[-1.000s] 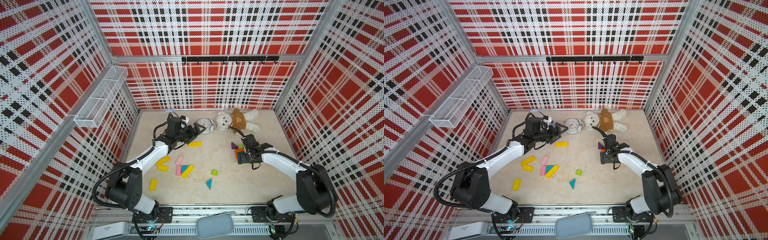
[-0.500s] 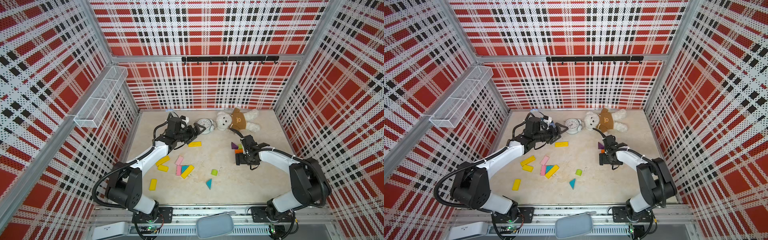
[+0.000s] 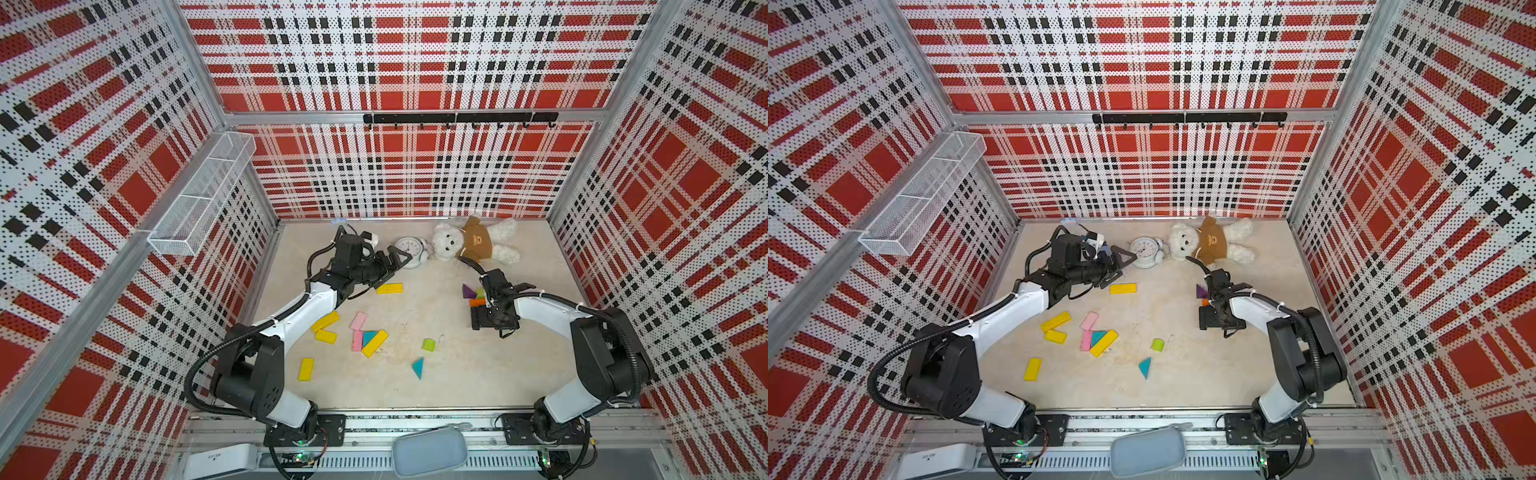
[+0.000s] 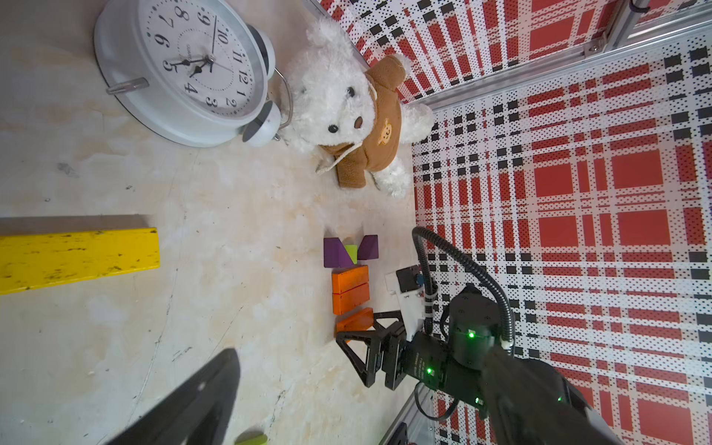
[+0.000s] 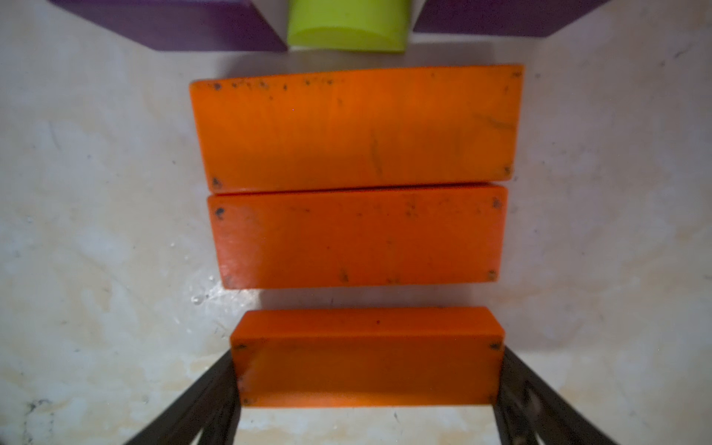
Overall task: Assemble a carrot with building blocks
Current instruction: Assemble the building block at the center of the board.
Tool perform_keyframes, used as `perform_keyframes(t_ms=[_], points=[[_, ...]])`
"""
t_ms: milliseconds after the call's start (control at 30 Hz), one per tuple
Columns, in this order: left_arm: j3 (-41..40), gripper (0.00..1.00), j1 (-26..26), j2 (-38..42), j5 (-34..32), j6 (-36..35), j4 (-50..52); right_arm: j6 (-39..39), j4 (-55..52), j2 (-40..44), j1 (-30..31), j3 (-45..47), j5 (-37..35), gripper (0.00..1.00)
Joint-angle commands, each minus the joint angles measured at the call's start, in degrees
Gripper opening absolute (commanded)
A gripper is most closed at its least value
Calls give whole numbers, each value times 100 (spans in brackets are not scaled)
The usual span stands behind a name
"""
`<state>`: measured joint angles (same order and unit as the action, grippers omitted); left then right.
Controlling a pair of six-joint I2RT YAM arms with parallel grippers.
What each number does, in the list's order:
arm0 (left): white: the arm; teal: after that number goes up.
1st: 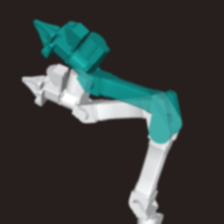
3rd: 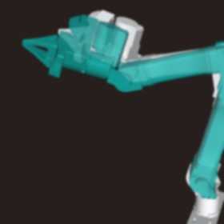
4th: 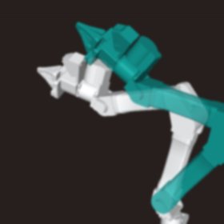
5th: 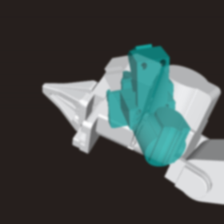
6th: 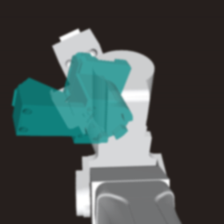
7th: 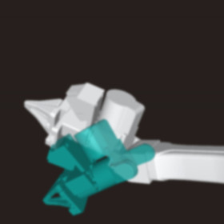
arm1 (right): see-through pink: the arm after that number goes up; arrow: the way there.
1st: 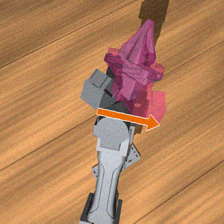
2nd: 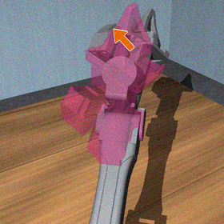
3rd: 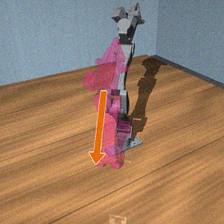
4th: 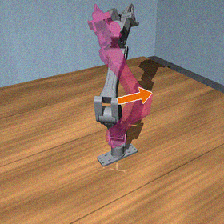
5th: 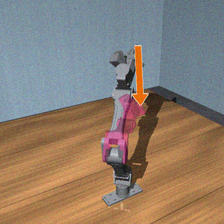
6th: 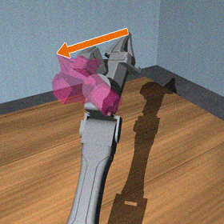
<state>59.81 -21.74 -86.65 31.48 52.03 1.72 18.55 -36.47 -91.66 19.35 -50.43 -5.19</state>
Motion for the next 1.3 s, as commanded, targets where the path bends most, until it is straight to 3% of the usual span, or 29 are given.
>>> perform_keyframes(t_ms=[0, 1267], points=[[-48, 99, -37, -28, 23, -35, -128, -73, 4, -101, -48, -145, 1, 92], [-56, 99, -46, -48, 51, -25, -152, -80, 9, -411, -84, -381, -8, 94]])
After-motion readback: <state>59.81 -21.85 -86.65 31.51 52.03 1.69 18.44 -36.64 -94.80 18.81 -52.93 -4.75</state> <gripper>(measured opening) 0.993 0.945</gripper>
